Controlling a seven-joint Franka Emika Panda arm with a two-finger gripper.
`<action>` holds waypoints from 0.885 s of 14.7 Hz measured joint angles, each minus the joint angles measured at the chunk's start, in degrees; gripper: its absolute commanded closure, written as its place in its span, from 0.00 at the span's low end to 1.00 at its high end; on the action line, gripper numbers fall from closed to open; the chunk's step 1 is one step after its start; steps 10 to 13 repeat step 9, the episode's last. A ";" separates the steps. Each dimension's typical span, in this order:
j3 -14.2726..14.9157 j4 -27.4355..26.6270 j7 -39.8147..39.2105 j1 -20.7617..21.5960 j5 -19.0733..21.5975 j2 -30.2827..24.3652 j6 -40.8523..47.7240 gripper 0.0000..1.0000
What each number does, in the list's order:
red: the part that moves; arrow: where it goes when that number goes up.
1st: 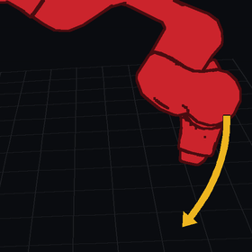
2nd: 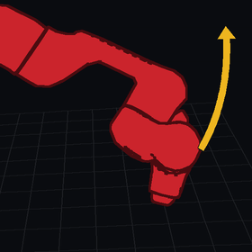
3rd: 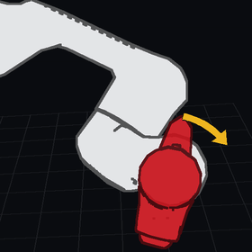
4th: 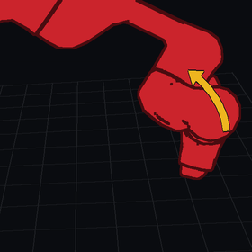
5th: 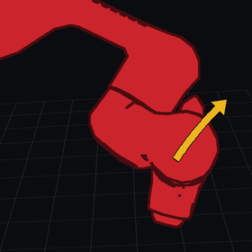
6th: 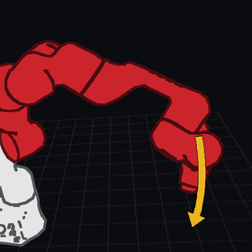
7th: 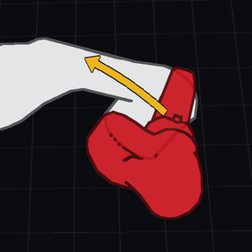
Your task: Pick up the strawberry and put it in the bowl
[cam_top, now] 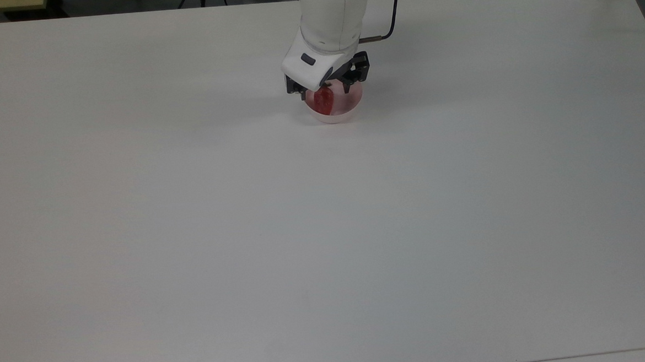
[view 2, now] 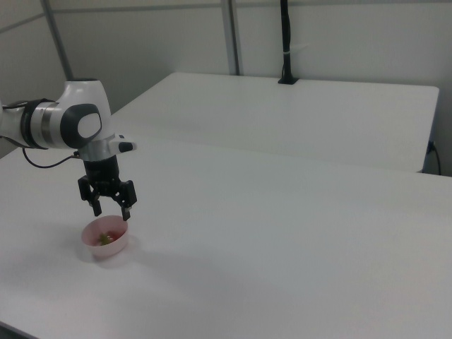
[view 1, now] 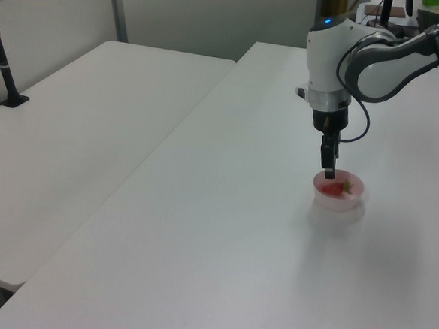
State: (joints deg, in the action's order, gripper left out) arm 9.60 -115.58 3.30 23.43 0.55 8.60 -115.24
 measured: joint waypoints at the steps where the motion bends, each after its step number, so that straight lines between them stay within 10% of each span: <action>1: 0.00 0.03 0.00 0.04 0.00 -0.07 0.01 0.00; 9: 1.06 17.75 0.39 -10.58 -0.92 -5.29 16.17 0.00; 13: 1.06 17.75 0.39 -10.58 -0.92 -5.29 16.17 0.00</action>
